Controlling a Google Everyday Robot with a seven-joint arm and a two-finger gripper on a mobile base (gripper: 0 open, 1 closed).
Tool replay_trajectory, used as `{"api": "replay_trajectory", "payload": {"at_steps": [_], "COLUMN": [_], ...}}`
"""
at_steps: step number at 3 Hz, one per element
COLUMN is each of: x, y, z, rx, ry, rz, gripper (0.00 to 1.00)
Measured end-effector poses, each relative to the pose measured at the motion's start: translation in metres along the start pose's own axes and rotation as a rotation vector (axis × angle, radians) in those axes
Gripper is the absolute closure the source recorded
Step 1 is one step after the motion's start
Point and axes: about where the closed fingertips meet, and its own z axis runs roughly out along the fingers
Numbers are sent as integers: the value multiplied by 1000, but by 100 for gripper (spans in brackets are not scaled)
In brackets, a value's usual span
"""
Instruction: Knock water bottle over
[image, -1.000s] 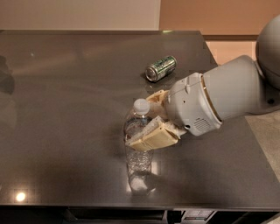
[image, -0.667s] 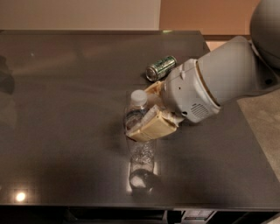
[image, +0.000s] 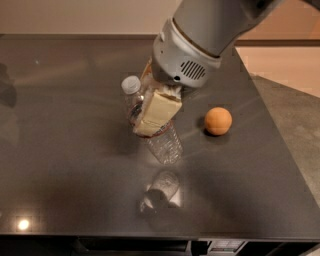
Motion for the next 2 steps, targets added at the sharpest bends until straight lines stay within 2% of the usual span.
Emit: {"api": "replay_trajectory", "payload": {"at_steps": [1,2], "x": [-7,0], "y": [-8,-16], "z": [20,47], "rx": [-49,-53], "ry": [177,361], "rz": [-116,-203], "gripper": [100,100]}}
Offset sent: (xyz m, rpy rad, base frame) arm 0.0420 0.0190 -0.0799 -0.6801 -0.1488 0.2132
